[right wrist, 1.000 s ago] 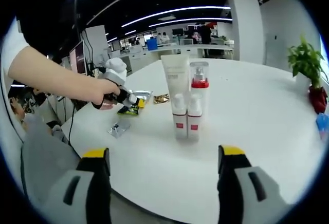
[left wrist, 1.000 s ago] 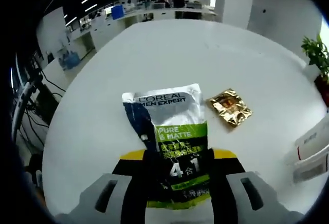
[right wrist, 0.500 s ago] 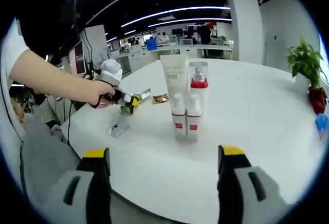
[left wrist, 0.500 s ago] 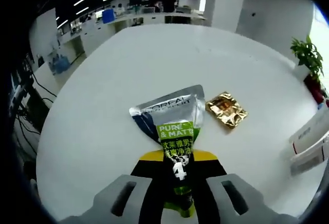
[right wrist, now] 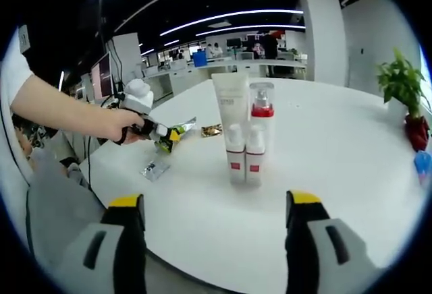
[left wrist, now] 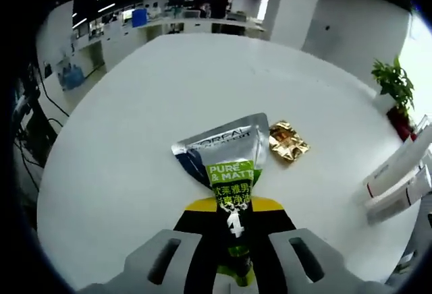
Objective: Arrange the skincare products in the storage area until every visible bottle or jar stands upright without overlapping.
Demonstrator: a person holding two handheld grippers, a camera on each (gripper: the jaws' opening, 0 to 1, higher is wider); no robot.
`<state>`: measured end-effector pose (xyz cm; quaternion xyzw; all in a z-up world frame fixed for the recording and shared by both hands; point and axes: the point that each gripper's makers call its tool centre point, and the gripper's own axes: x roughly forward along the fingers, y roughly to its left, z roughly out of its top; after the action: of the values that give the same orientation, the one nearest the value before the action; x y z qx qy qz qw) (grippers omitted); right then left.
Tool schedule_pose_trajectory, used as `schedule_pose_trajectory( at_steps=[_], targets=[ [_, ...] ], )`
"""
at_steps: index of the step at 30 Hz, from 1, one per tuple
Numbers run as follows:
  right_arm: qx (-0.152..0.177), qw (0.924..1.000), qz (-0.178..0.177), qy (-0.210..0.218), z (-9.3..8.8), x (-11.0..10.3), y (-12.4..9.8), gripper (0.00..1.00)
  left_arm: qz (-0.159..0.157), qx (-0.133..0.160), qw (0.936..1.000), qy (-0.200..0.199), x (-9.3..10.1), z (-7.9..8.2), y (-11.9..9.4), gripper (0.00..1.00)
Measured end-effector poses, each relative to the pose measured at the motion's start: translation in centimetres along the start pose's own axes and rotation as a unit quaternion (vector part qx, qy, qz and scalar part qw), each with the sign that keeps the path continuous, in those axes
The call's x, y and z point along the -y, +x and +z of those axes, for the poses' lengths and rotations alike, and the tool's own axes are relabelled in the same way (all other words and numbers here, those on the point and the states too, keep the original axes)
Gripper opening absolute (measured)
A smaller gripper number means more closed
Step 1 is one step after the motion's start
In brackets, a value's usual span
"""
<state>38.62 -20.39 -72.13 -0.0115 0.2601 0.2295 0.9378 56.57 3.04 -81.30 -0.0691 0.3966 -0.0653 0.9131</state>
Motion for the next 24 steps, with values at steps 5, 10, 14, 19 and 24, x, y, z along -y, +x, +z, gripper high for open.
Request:
schedule_pose_trajectory(
  at_steps=[5,10,14,19,24],
  targets=[
    [0.0,1.0,0.001,-0.002,0.0,-0.1,0.0,0.85,-0.028,0.014,0.9992,-0.025,1.2,0.0,-1.4,0.1],
    [0.0,1.0,0.005,-0.003,0.0,-0.2,0.0,0.82,-0.052,0.022,0.9979,-0.033,2.4,-0.5,-2.7,0.1],
    [0.0,1.0,0.007,-0.005,0.0,-0.3,0.0,0.81,-0.071,0.03,0.9968,-0.023,3.5,-0.8,-3.9,0.1],
    [0.0,0.9999,0.009,-0.006,0.0,-0.4,0.0,0.8,-0.082,0.037,0.9957,0.018,4.1,-1.1,-5.0,0.1],
    [0.001,0.9999,0.011,-0.009,0.0,-0.5,0.0,0.8,-0.096,0.044,0.9928,0.057,4.7,-1.2,-6.0,0.1]
  ],
)
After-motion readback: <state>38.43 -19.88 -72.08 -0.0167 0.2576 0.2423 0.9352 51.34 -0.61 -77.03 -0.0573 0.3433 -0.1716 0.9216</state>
